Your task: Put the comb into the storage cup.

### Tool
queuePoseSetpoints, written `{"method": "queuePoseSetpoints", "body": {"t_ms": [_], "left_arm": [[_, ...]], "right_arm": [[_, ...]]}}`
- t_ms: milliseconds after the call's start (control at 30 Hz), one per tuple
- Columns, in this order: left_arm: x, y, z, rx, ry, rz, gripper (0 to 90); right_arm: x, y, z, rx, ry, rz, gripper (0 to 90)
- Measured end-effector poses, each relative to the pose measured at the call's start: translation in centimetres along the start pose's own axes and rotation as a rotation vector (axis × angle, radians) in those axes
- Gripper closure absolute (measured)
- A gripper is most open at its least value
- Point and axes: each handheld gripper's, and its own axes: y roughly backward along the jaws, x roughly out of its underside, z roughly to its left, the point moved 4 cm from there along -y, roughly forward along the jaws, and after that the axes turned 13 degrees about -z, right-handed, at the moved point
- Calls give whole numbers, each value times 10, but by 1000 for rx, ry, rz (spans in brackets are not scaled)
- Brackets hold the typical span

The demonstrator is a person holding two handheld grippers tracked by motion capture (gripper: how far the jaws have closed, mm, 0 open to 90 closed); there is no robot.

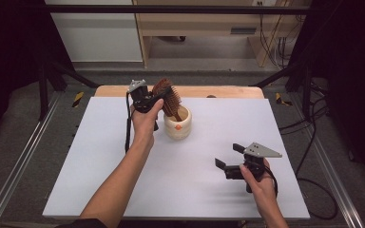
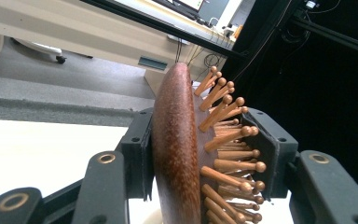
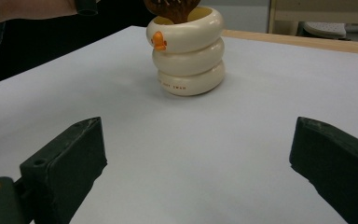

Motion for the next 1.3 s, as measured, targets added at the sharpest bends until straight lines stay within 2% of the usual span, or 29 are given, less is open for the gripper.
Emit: {"method": "queuePoseSetpoints", "body": {"t_ms": [433,867,1300], "left_arm": [[0,2,4,-4,4,8,473],[1,4,10,-19,25,7,463],[1,5,11,-18,27,7,461]], "right_arm": [[0,0,1,-1,-2,2,38],[1,-1,1,-5,1,4,38],[1,-1,1,-6,1,4,38]]}}
